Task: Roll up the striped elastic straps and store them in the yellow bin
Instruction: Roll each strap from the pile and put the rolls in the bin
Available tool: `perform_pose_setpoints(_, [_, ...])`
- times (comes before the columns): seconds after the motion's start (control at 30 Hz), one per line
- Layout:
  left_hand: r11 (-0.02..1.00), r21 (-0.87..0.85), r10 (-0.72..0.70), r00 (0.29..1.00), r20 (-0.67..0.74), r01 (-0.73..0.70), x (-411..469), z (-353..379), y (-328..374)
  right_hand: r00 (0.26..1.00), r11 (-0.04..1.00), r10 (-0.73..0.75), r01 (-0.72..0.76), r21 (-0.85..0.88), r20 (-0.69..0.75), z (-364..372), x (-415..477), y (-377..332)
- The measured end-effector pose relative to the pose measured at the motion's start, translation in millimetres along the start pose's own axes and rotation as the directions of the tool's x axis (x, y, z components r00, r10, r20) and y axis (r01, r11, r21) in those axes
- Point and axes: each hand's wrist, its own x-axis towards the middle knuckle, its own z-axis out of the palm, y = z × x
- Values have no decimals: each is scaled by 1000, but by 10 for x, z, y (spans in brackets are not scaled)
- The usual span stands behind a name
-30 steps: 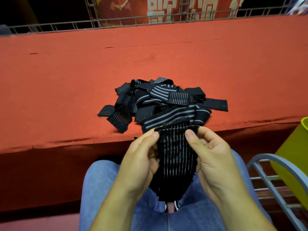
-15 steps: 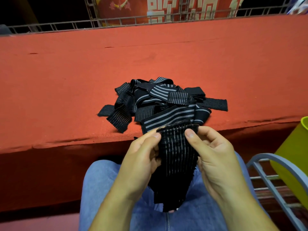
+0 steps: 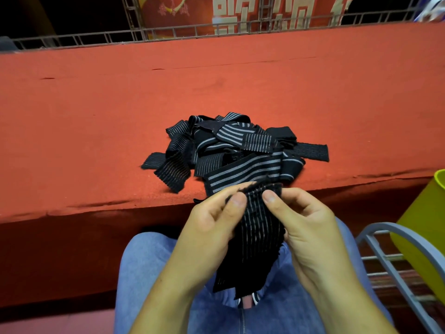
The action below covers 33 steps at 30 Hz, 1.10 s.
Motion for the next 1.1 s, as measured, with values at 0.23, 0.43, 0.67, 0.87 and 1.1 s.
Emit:
perform_pose_setpoints(0.23, [990, 117, 88, 995, -38, -83, 30, -1, -51, 1000, 999, -13, 13, -37, 2, -18, 31, 36])
perform_pose_setpoints(0.43, [984, 168, 67, 996, -52, -57, 47, -22, -82, 997, 996, -38, 44, -79, 70, 1, 18, 40])
perform_pose_setpoints(0.67, [968, 208, 158, 984, -77, -139, 68, 2, -31, 993, 990, -93, 100, -101, 71, -34, 41, 39])
perform_pose_setpoints(0.87, [955, 252, 193, 973, -130, -156, 91, -31, -65, 987, 985, -103, 119, -128, 122, -30, 52, 67])
perform_pose_setpoints(1.1, [966, 214, 179, 975, -135, -148, 71, -32, -50, 978, 967, -138, 168, -194, 159, -47, 27, 65])
